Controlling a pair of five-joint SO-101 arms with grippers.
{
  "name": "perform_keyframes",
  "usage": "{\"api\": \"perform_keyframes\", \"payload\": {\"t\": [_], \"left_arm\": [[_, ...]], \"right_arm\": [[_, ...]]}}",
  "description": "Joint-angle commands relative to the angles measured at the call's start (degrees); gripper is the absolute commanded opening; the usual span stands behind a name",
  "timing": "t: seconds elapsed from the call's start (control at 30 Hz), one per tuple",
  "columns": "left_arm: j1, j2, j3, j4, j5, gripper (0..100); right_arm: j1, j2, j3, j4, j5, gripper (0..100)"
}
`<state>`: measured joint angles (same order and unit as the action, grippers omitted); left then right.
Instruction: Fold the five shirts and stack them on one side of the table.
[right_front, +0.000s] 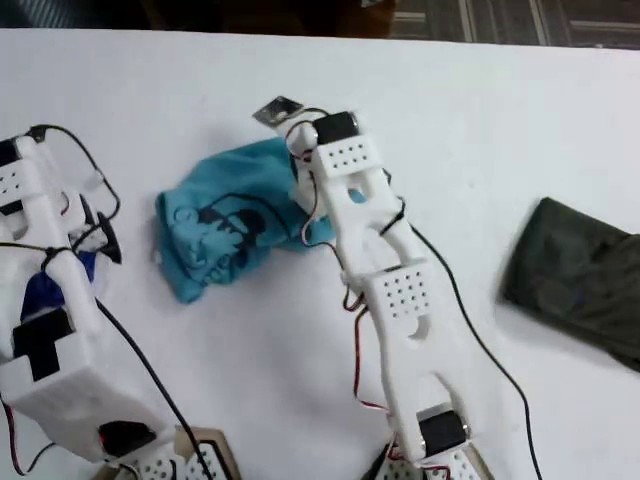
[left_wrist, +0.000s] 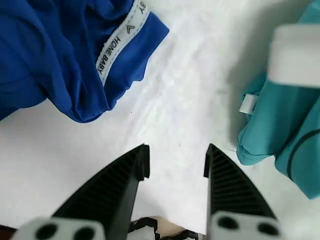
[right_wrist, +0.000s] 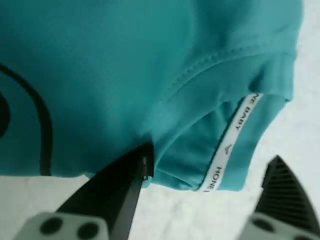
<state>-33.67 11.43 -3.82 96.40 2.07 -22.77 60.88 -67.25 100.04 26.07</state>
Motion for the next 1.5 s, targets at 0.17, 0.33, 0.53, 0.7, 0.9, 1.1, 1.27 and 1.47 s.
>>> {"api": "perform_keyframes", "payload": {"t": [0.17,0.33,0.53,0.7,0.9,1.1,1.27,1.47], "left_arm": [[-0.6,-3.3,0.1,-0.3,-0.2,20],[-0.6,-3.4,0.0,-0.3,-0.2,20],[-0.6,-3.4,0.0,-0.3,-0.2,20],[-0.5,-3.3,0.0,-1.2,-0.2,20],[-0.3,-3.1,0.0,-4.7,-0.1,20],[2.9,-3.0,0.4,-5.5,-0.1,20],[4.8,-3.0,0.1,-5.5,-0.1,20],[5.4,-3.0,0.0,-5.5,-0.2,20]], "right_arm": [[0.7,-0.7,-2.2,1.5,-0.6,4.8],[1.2,-5.0,-2.2,1.5,-0.6,1.6],[1.0,-19.2,-2.2,1.5,-0.6,1.8],[1.3,-35.0,-2.1,1.5,-0.5,1.8],[0.7,-50.3,4.5,1.5,-0.5,1.8],[1.1,-62.4,20.0,1.3,-0.2,1.8],[3.7,-64.0,24.9,-0.5,-0.2,1.8],[13.8,-64.7,23.6,-12.4,-0.1,1.8]]}}
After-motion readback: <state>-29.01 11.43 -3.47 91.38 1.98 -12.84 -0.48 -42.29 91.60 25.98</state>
